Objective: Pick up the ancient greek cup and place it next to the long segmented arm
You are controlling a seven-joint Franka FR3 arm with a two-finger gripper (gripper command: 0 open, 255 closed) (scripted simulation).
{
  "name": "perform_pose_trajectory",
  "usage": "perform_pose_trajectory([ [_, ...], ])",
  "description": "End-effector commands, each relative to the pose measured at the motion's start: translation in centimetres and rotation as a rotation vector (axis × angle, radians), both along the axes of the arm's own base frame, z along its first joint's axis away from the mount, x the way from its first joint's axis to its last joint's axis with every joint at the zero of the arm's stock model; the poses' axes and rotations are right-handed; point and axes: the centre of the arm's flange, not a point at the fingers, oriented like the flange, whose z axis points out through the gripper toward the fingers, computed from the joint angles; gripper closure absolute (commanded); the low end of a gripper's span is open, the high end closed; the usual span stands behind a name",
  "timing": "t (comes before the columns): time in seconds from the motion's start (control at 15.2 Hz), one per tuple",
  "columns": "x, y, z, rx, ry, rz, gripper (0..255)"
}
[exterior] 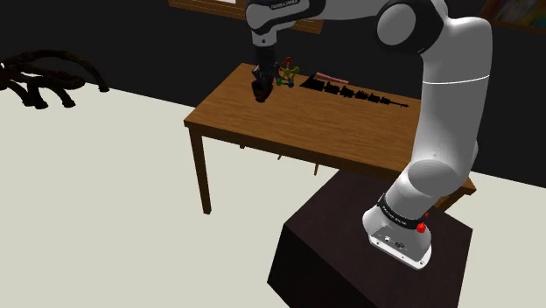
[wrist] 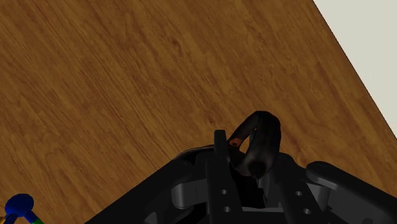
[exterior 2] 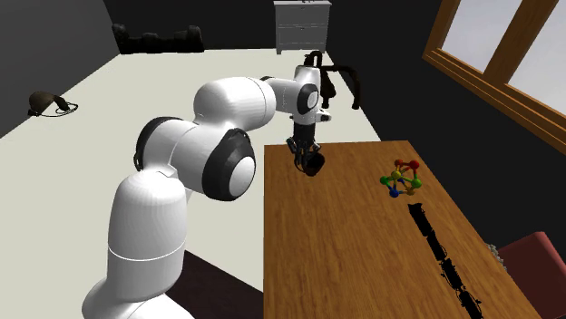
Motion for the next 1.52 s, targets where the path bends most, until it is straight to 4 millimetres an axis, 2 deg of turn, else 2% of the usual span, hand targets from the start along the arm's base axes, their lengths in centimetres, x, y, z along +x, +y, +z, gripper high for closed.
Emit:
perform_pose_trajectory([
  [0.0, 0.1, 0.0, 1.2, 0.0, 0.0, 0.0, 255],
  [1.45, 0.1, 0.0, 12.8, 0.0, 0.0, 0.0, 255],
])
